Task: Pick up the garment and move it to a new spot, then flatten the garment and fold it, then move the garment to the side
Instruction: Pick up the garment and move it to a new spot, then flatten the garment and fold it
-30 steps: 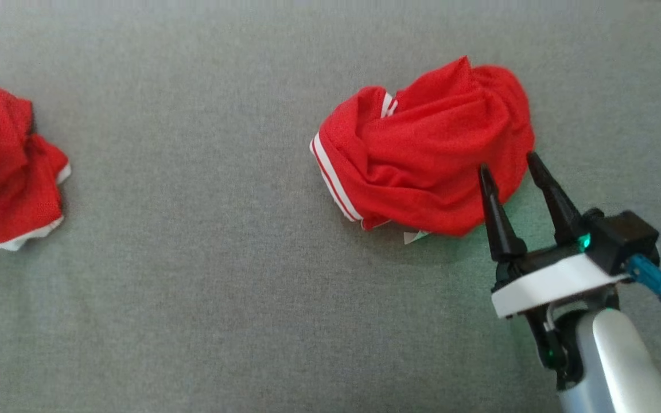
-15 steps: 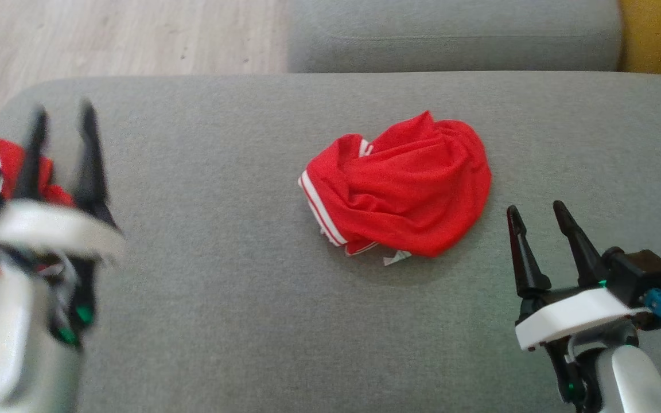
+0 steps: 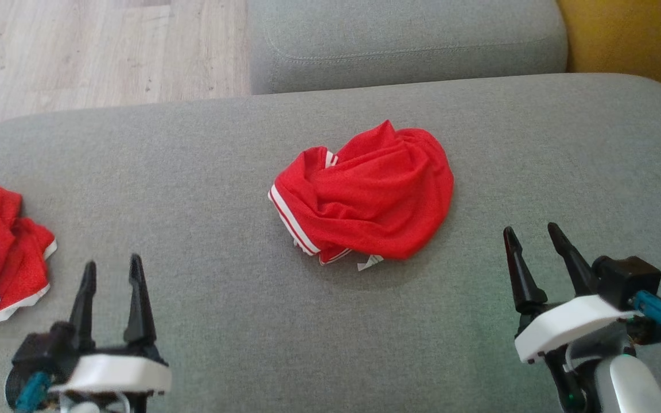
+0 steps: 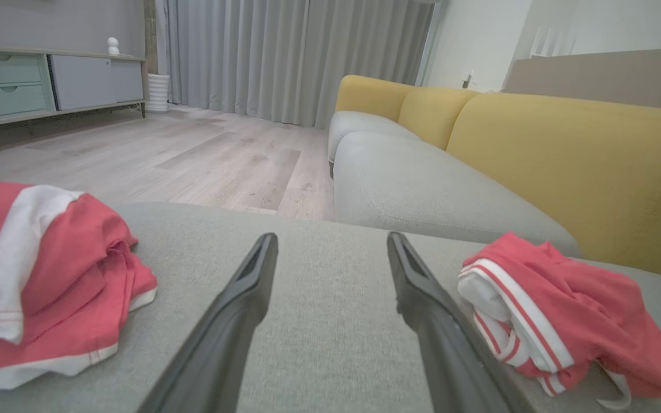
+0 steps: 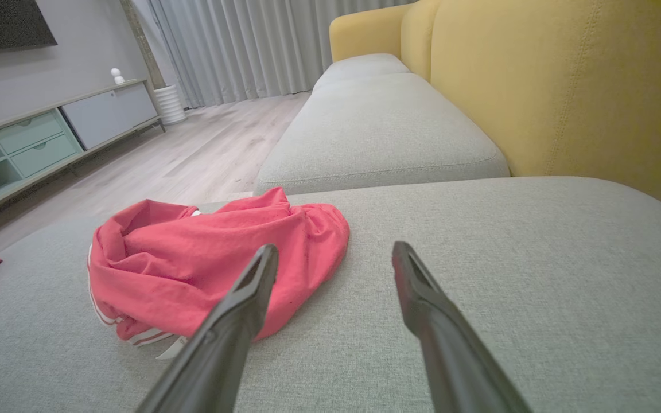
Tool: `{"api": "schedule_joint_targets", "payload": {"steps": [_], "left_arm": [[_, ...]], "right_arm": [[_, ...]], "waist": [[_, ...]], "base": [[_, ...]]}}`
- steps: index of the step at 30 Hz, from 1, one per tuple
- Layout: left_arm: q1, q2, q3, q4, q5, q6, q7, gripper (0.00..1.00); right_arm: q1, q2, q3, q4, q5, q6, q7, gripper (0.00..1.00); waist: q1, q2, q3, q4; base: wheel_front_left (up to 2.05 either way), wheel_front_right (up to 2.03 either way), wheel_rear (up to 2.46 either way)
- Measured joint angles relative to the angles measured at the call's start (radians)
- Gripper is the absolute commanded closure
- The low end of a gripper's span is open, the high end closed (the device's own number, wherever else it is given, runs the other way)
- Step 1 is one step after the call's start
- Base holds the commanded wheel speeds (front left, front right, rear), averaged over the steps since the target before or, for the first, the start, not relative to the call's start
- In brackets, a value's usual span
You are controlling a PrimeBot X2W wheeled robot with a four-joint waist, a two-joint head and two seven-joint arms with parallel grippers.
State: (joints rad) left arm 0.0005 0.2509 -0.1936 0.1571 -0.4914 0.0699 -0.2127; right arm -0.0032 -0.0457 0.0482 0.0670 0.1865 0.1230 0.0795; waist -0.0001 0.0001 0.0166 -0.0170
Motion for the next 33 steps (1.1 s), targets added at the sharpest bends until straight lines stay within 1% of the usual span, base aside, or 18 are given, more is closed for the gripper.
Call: {"api": "schedule_joint_targets", "payload": {"steps": [10,15,17,19,21,24,25,26,29,33], "left_arm": [[0.018,0.009,-0.014,-0.033,0.019,0.003,0.015,0.0],[0.018,0.009,-0.033,-0.047,0.021,0.01,0.023,0.0],[0.015,0.009,-0.039,-0.059,0.035,0.011,0.025,0.0],[-0.004,0.007,-0.052,-0.067,0.04,0.009,0.026,0.0],[-0.038,0.005,-0.066,-0.067,0.044,0.002,0.025,0.0],[-0.099,-0.007,-0.082,-0.064,0.051,-0.016,0.017,0.0],[-0.118,-0.011,-0.092,-0.061,0.053,-0.019,0.016,0.0],[-0.152,-0.024,-0.107,-0.051,0.055,-0.034,0.009,0.0],[-0.188,-0.04,-0.128,-0.026,0.061,-0.049,0.0,0.0],[-0.228,-0.062,-0.152,0.0,0.061,-0.073,-0.01,0.0]], "right_arm": [[0.0,0.0,0.013,0.006,0.012,0.0,0.002,0.0],[-0.013,0.0,0.013,0.015,0.059,0.0,0.023,0.0],[-0.046,0.0,0.008,0.033,0.08,0.0,0.056,0.0],[-0.118,0.0,0.001,0.054,0.107,0.0,0.088,0.0],[-0.225,0.0,-0.021,0.1,0.116,0.0,0.138,0.0],[-0.407,-0.002,-0.057,0.208,0.121,0.0,0.213,0.0],[-0.458,-0.003,-0.063,0.249,0.121,0.0,0.237,0.0],[-0.546,-0.003,-0.085,0.338,0.1,0.0,0.28,0.0],[-0.639,-0.015,-0.128,0.468,0.039,0.0,0.331,0.0],[-0.713,-0.072,-0.182,0.602,-0.034,0.0,0.352,0.0]], "waist": [[0.0001,0.0,0.006,0.01],[0.0001,0.0,0.028,0.014],[0.0001,0.0,0.044,0.019],[0.0001,0.0,0.064,0.027],[0.0002,0.0,0.088,0.039],[0.0003,0.0,0.13,0.064],[0.0004,0.0,0.143,0.074],[0.0003,0.0,0.169,0.099],[0.0004,0.0,0.206,0.14],[0.0004,0.0,0.253,0.198]], "base": [[0.0,0.0,0.0],[0.0,0.0,0.0],[0.0,0.0,0.0],[0.0,0.0,0.0],[0.0,0.0,0.0],[0.0,0.0,0.0],[0.0,0.0,0.0],[0.0,0.0,0.0],[0.0,0.0,0.0],[0.0,0.0,0.0]]}}
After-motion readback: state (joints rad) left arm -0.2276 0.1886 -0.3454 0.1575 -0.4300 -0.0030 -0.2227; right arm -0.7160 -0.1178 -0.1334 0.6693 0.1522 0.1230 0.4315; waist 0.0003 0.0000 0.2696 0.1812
